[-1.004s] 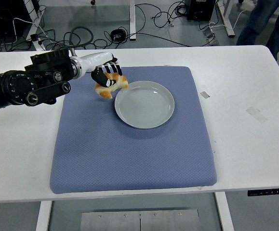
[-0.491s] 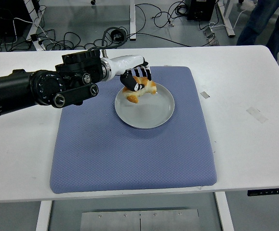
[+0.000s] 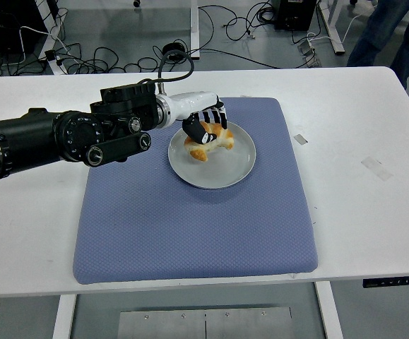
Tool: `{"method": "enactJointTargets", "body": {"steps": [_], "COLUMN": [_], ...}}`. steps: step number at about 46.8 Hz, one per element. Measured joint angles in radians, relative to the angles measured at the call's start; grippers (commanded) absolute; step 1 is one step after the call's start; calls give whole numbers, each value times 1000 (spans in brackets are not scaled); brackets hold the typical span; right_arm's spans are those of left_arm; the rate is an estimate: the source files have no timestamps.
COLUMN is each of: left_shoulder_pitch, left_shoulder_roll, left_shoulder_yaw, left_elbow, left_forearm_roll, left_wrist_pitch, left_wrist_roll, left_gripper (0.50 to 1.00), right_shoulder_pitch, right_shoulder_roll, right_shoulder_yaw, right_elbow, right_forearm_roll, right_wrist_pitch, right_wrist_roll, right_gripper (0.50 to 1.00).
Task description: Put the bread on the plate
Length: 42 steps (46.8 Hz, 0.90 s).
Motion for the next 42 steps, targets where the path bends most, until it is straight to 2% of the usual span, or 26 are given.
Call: {"method": "enactJointTargets", "body": {"steps": [19,22,23,24,29,42], "left_shoulder_pitch": [0,6,6,6,7,3], "left_shoulder_roll": [-2,-1,-1,-1,0,-1], "left_shoulder_yaw": [5,6,6,6,5,1], "left_elbow": [5,6,7,7,8,8], "left_forearm_roll": [0,0,0,-1,-6,-9], "left_wrist_pitch": [-3,-5,-6,-6,-8,-9], "left_wrist_roll": [-1,1,1,1,2,1], "left_gripper": [500,721,764,784,843,886], "right_shoulder_pitch": [0,0,0,0,0,0], "right_shoulder_roll": [0,0,0,0,0,0], "right_shoulder_yaw": [-1,0,0,0,0,0], "right_elbow": [0,0,0,0,0,0], "right_forearm_roll": [0,0,0,0,0,0], "right_wrist_pitch": [0,0,0,0,0,0], "right_wrist_roll": [0,0,0,0,0,0], "right_gripper": [1000,1000,1000,1000,1000,1000]}}
